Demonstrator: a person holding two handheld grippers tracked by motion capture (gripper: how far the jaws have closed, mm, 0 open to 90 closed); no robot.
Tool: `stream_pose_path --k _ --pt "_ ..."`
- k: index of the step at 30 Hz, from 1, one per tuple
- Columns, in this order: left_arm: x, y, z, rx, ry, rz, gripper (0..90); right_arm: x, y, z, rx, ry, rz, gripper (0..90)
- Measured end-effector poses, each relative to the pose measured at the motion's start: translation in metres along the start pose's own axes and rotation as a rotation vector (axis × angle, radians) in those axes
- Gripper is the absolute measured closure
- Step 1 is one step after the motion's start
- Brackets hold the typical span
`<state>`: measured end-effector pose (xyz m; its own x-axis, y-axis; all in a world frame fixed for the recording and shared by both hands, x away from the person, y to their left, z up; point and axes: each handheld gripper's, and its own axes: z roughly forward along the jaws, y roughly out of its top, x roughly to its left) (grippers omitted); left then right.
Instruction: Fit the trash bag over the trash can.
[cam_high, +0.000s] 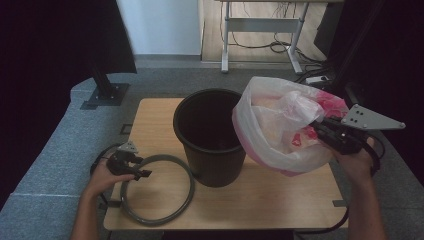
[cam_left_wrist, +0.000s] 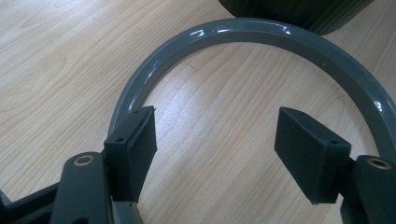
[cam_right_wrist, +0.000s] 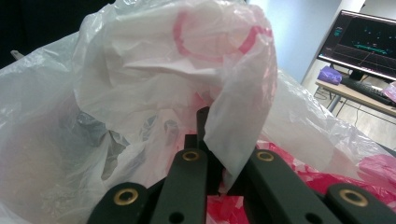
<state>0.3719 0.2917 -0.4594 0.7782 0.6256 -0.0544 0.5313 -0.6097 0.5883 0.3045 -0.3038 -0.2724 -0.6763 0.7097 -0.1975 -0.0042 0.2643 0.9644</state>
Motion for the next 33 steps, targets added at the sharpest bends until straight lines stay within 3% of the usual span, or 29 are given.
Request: stream_pose_path --k 33 --pt "0.002 -0.002 -0.003 -0.007 0.005 -0.006 30.0 0.011 0.025 0.054 0.009 0.058 -0.028 87.8"
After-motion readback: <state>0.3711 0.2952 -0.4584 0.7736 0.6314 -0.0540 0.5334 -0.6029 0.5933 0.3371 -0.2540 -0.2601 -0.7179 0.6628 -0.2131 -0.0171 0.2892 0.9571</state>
